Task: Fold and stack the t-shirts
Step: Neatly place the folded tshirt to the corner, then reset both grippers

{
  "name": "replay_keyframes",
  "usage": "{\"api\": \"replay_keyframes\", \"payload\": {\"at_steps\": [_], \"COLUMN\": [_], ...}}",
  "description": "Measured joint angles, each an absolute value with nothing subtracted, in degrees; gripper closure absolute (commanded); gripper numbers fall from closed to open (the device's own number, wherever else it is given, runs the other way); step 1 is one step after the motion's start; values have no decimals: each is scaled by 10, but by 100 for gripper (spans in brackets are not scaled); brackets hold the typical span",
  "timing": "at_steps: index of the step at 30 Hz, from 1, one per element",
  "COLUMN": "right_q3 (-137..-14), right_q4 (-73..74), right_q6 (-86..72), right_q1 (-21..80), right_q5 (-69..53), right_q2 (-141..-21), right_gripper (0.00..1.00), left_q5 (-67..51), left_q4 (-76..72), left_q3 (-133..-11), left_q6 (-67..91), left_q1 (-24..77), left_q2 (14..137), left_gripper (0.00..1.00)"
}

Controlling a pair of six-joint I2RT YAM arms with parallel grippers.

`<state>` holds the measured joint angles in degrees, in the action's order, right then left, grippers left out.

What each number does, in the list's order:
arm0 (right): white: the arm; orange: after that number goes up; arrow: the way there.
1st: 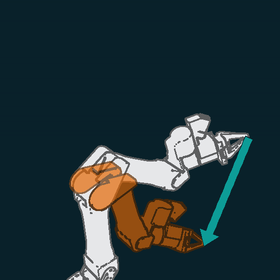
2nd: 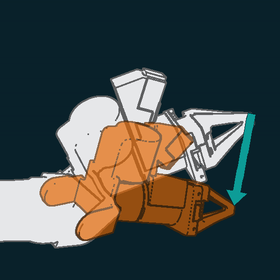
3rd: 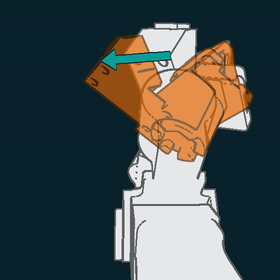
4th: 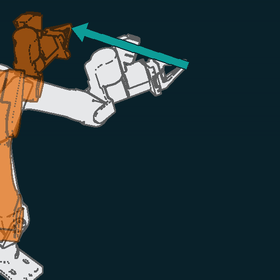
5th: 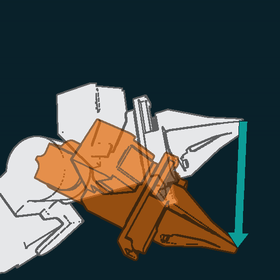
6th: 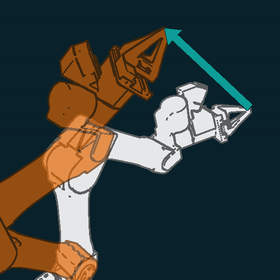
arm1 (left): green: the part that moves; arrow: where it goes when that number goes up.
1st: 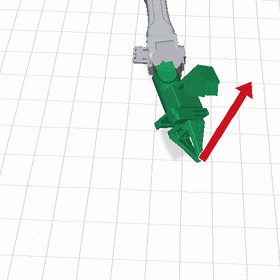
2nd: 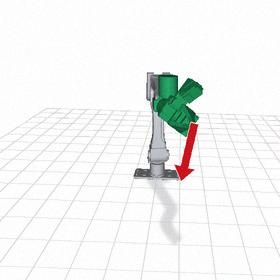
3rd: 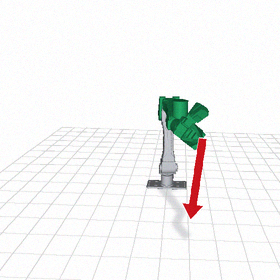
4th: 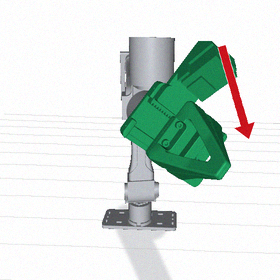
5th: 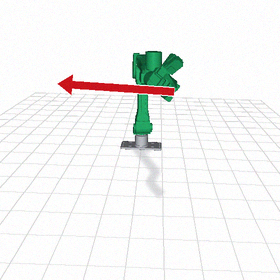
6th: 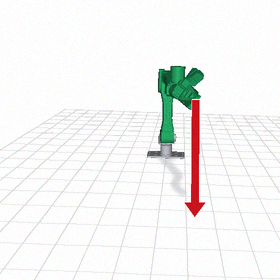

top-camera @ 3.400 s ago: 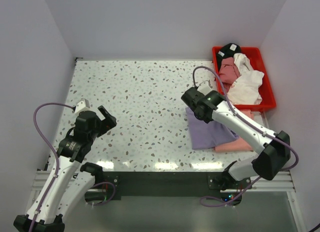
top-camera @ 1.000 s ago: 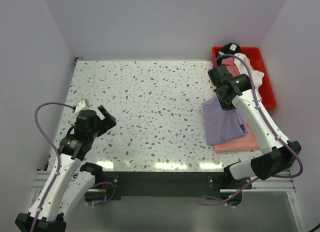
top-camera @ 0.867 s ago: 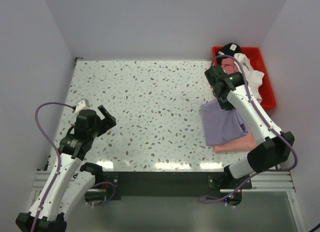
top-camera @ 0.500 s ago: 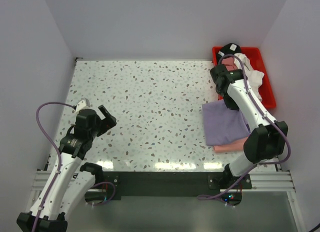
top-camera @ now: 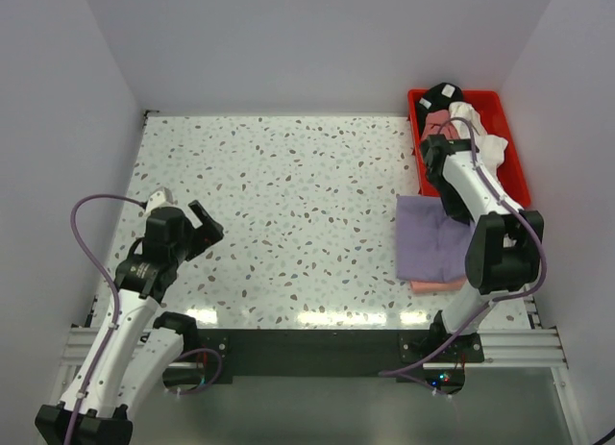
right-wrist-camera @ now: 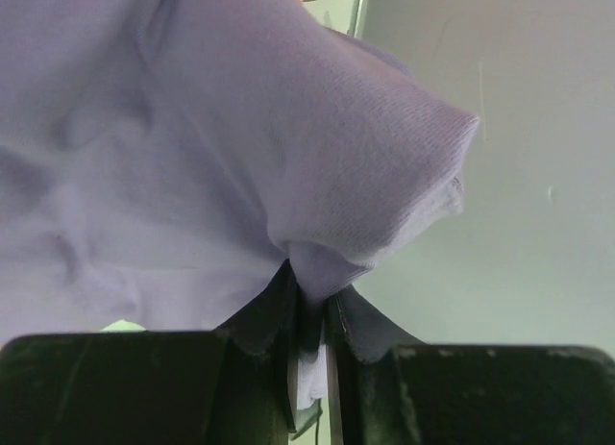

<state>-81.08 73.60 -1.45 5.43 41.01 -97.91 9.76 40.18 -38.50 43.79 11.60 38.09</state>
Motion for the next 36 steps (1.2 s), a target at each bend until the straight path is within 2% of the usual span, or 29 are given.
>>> {"api": "replay_keyframes", "payload": {"at_steps": [1, 3, 4, 5, 14, 17, 21, 24, 36], "right_q3": [-809, -806, -804, -804, -805, -790, -714, -661, -471], "right_q4": [733, 726, 724, 724, 702, 662, 586, 555, 404], "right_q6": [-15, -17, -19, -22, -40, -51, -65, -77, -170], "right_q1": [50, 42, 38, 35, 29, 29, 29, 30, 30], "right_q5": [410, 411, 413, 417, 395, 343, 231, 176, 122], "right_q2": [-981, -983, -984, -984, -954, -884, -733, -669, -664], "right_gripper": [84, 59, 35, 1, 1, 1, 1, 1, 1], "left_q5": [96, 94, 93, 92, 89, 87, 87, 87, 87], "left_q4": [401, 400, 400, 399, 399, 399, 399, 399, 399], "left_q3": [-385, -385, -385, -385, -383, -380, -378, -378, -378], "left_q6": [438, 437, 437, 437, 437, 437, 437, 437, 437], "left_q1": [115, 112, 112, 110, 105, 105, 105, 103, 102], "left_q2": [382, 385, 386, 387, 387, 388, 389, 390, 389], "left_gripper": [0, 0, 0, 0, 0, 0, 0, 0, 0]}}
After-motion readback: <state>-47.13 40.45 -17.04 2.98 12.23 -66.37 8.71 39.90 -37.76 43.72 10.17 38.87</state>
